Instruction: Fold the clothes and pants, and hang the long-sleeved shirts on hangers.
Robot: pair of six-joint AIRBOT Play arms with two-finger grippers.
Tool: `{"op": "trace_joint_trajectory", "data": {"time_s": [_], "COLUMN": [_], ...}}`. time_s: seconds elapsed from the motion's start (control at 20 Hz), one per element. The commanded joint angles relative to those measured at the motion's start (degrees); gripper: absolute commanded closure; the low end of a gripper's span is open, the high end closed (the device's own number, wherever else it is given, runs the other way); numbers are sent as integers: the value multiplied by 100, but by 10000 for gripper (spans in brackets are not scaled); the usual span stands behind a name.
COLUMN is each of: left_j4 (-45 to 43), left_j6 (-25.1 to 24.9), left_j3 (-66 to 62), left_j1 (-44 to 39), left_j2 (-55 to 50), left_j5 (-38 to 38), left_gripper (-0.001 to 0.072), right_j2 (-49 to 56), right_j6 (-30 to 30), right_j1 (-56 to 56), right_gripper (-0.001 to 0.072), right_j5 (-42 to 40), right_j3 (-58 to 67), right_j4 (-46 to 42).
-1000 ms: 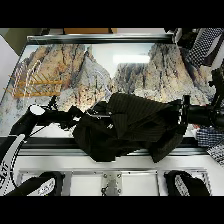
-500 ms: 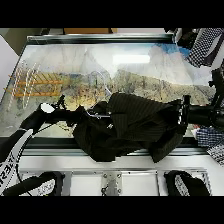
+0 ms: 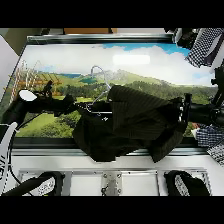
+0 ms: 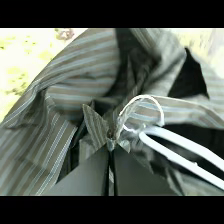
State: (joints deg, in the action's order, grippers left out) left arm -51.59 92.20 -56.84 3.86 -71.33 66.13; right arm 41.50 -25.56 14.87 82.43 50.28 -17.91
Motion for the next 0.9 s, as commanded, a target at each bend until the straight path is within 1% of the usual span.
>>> {"op": "trace_joint_trajectory", "data": {"time_s": [0.0,0.15,0.25,0.4,0.55,0.6,0.7,0.85], "left_j4": [-638,-688,-691,-693,-752,-763,-894,-813], "left_j6": [-42,-31,-28,-26,-22,-20,83,173], "left_j3": [-629,-1554,-2312,-3364,-4089,-4356,-4870,-5541], "left_j1": [85,122,122,111,111,111,105,103], "left_j2": [149,144,144,144,116,48,-142,-503], "left_j5": [577,702,815,1137,1497,1694,2041,2579], "left_gripper": [690,690,691,691,691,691,691,691], "right_j2": [-4,-2,9,11,13,13,11,13], "right_j6": [2,2,2,39,177,199,348,474], "right_j1": [-7,-26,-195,-726,-1305,-1419,-1421,-1423], "right_gripper": [698,698,698,699,699,698,698,698], "right_j5": [435,654,656,627,608,592,581,544], "right_j3": [4,-2,-13,-162,-308,-308,-306,-306], "right_j4": [9,-63,-378,-398,-343,-149,588,1687]}}
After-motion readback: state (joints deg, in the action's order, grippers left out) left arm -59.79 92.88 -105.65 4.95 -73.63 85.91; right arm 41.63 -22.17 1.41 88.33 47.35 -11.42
